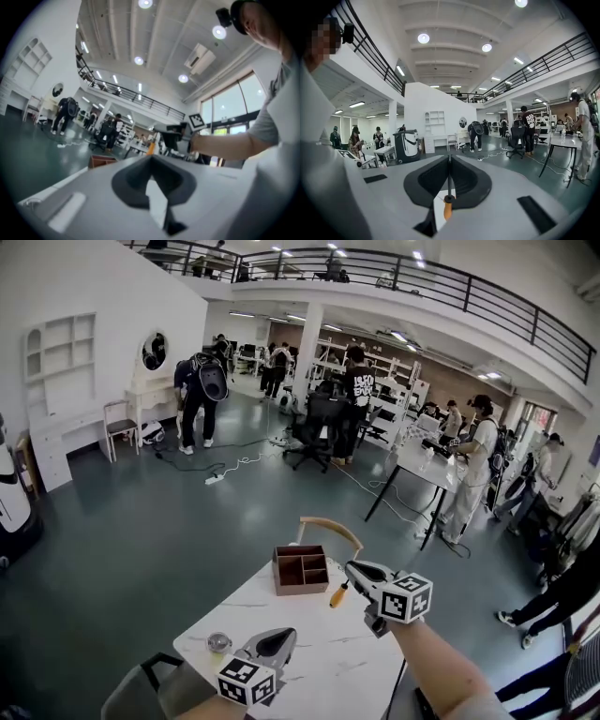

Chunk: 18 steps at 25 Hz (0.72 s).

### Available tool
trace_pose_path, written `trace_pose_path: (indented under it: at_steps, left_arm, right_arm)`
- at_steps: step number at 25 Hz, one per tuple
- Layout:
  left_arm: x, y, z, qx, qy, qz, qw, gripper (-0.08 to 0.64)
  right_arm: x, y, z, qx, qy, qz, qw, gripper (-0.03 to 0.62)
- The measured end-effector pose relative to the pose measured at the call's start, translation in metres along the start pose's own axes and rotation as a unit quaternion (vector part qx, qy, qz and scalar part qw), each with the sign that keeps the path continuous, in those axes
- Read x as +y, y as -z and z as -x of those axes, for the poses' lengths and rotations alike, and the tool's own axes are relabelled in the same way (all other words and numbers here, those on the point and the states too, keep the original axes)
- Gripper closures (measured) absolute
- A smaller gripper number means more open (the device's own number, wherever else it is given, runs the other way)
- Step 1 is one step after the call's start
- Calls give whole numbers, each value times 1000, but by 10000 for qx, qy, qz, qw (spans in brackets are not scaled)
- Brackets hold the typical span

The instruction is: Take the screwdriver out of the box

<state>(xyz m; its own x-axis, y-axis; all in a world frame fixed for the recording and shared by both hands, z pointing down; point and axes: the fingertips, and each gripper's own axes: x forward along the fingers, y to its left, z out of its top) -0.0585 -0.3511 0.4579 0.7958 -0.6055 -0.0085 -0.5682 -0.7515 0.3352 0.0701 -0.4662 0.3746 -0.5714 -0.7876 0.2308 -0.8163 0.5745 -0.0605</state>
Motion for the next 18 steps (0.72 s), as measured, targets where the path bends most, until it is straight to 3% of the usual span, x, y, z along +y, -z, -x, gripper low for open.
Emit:
trace_pose_path:
  at_steps: [10,18]
  left_arm:
    - [-64,4,8,-79,-550,67,9984,556]
    - [-111,-5,19,-90,-746,-246,9969,555]
  right_arm:
    - [20,17,89,-195,-452,-39,9988,571]
    - [46,32,152,-398,-776,-35,9962,571]
